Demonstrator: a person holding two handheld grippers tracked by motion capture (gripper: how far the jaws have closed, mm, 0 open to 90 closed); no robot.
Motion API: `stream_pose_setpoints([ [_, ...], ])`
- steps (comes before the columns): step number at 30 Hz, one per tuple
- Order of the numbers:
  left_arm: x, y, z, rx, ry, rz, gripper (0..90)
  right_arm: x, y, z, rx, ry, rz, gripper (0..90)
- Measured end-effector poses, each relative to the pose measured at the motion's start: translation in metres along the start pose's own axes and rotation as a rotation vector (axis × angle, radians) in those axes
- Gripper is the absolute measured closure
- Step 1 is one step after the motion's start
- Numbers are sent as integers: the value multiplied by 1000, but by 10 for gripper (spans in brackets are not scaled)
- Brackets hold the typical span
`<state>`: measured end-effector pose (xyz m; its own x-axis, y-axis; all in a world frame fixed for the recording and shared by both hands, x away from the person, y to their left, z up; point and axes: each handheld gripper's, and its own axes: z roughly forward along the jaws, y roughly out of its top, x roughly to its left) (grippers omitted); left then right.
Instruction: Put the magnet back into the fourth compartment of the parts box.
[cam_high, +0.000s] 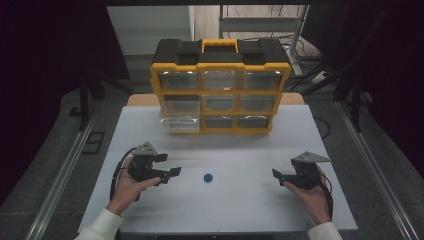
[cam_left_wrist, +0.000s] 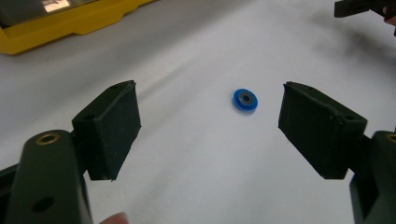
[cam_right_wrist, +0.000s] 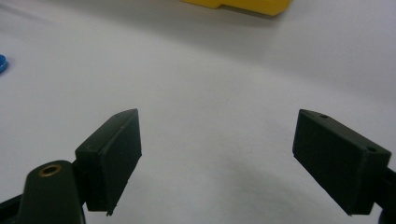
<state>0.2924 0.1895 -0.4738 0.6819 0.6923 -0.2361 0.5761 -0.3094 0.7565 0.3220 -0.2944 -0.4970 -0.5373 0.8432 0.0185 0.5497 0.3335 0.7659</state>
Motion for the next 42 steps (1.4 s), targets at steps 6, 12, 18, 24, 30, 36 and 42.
stream_pose_setpoints([
  [6, -2, 2, 8, 12, -2, 8, 207, 1, 0, 1, 4, 6, -5, 158],
  [12, -6, 5, 20, 37, -4, 27, 209, 3, 0, -1, -1, 8, -9, 158],
  [18, -14, 12, 36, 67, -13, 61, 210, 3, -2, -2, 7, 8, -15, 158],
  [24, -22, 16, 49, 90, -17, 77, 210, 4, -4, -3, 4, 9, -24, 159],
  [30, -28, 17, 57, 111, -14, 97, 210, 3, -2, -2, 1, 11, -24, 159],
  [36, -29, 17, 65, 125, -17, 97, 209, 3, 0, 0, 2, 10, -24, 159],
  [42, -29, 19, 76, 150, -22, 100, 210, 4, -1, -1, 7, 8, -28, 159],
])
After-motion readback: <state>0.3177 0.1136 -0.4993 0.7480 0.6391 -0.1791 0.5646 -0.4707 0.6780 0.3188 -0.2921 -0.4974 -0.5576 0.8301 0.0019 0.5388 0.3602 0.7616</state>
